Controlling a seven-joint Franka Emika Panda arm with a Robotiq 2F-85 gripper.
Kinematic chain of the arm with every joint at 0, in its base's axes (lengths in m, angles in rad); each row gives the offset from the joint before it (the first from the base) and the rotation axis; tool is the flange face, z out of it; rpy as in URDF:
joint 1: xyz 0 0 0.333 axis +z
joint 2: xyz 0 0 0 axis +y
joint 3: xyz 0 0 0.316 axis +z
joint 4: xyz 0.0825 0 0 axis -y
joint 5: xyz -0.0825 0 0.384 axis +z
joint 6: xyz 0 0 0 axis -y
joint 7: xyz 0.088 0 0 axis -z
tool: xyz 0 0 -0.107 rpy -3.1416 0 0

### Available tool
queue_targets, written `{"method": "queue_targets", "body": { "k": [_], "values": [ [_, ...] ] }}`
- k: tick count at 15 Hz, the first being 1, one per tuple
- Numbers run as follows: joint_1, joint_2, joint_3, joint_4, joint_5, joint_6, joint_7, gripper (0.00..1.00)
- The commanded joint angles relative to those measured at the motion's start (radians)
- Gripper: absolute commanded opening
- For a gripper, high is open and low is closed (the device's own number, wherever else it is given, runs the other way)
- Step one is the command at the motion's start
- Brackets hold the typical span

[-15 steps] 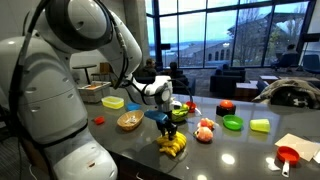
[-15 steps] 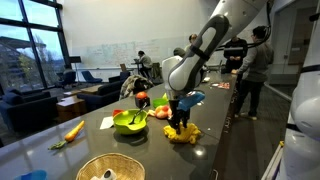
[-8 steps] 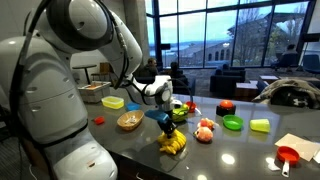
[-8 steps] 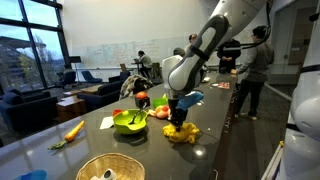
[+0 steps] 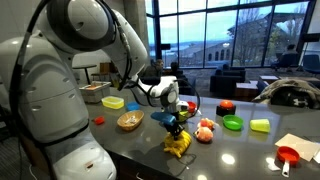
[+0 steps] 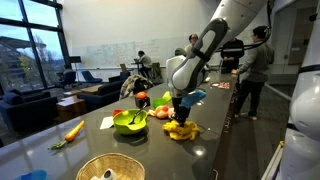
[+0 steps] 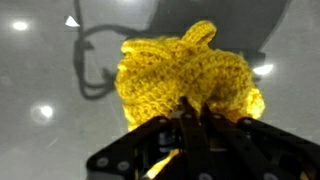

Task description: Wipe the gray counter with the yellow cloth, slide the yellow cloth off the gray counter

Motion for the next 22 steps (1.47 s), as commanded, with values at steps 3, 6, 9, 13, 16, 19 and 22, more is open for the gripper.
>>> {"method": "queue_targets", "body": {
  "k": [3, 6, 9, 13, 16, 19, 22],
  "values": [
    [-0.074, -0.006, -0.081, -0.071, -0.055, 0.023, -0.040, 0.02],
    [-0.113, -0.015, -0.119, -0.107, -0.089, 0.014, -0.035, 0.02],
    [-0.145, -0.026, -0.148, -0.128, -0.116, 0.013, -0.032, 0.02],
    [-0.186, -0.034, -0.182, -0.150, -0.144, 0.030, -0.034, 0.02],
    [-0.210, -0.029, -0.211, -0.141, -0.124, 0.081, -0.062, 0.02],
    [-0.220, 0.006, -0.233, -0.106, -0.094, 0.132, -0.100, 0.02],
    [-0.231, 0.049, -0.255, -0.059, -0.080, 0.170, -0.130, 0.02]
  ]
}}
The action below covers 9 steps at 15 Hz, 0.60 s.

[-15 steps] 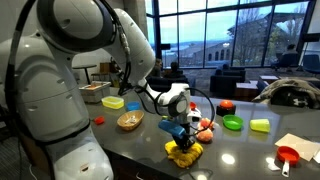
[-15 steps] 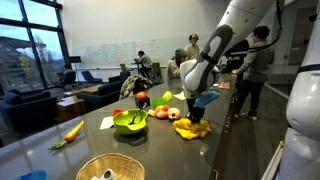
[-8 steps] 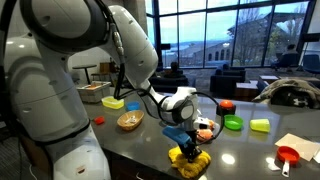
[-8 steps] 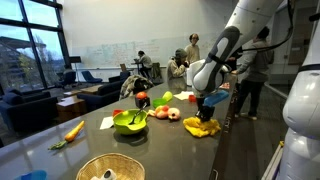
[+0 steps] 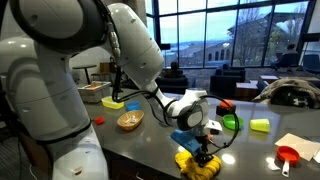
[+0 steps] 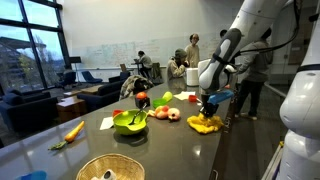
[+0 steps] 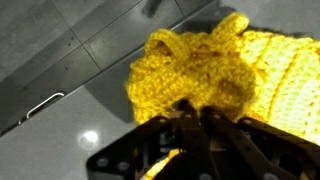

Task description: Wipe the gray counter with the yellow cloth, slide the yellow cloth off the gray counter

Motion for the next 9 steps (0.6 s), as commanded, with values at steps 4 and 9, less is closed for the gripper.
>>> {"method": "queue_targets", "body": {
  "k": [4, 9],
  "values": [
    [-0.027, 0.133, -0.045, 0.116, 0.064, 0.084, -0.100, 0.02],
    [-0.039, 0.214, -0.064, 0.208, 0.125, 0.094, -0.152, 0.02]
  ]
}}
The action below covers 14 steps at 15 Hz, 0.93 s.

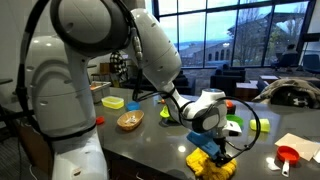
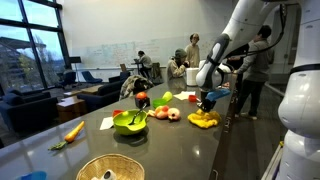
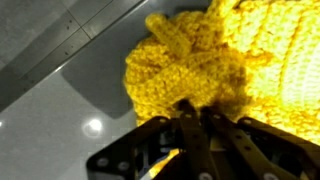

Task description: Wipe the gray counter with the yellow cloth, slide the yellow cloth off the gray counter

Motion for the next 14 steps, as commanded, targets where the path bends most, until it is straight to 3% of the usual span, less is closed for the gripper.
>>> {"method": "queue_targets", "body": {
  "k": [1, 4, 14],
  "values": [
    [-0.022, 0.087, -0.015, 0.076, 0.046, 0.030, -0.050, 0.02],
    [-0.036, 0.112, -0.022, 0.119, 0.089, 0.029, -0.071, 0.02],
    [-0.033, 0.140, -0.066, 0.178, 0.026, 0.044, 0.000, 0.02]
  ]
}}
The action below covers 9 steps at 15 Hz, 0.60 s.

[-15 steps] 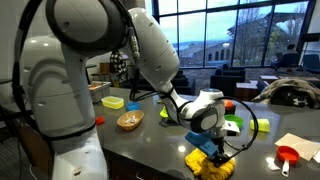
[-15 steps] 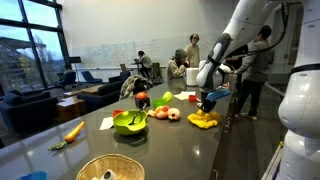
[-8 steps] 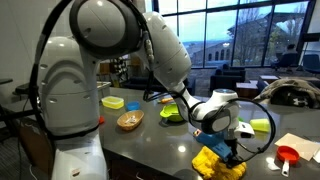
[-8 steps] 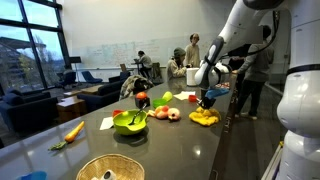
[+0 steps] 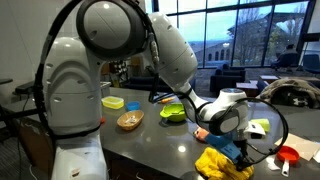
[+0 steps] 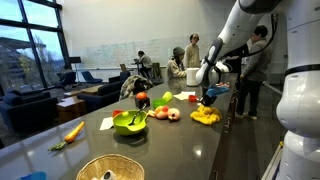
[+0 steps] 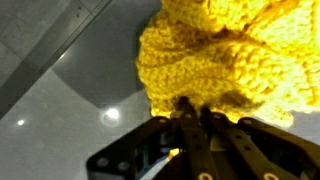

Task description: Wipe the gray counter with the yellow cloth, slide the yellow cloth off the gray counter

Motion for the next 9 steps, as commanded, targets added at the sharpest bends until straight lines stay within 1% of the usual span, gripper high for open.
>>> {"method": "queue_targets", "body": {
  "k": [1, 6, 9],
  "values": [
    [0.001, 0.028, -0.015, 0.025, -0.037, 0.012, 0.037, 0.02],
    [0.015, 0.023, 0.015, 0.001, -0.023, 0.009, 0.005, 0.02],
    [0.017, 0.019, 0.034, -0.003, -0.015, 0.014, -0.036, 0.02]
  ]
}}
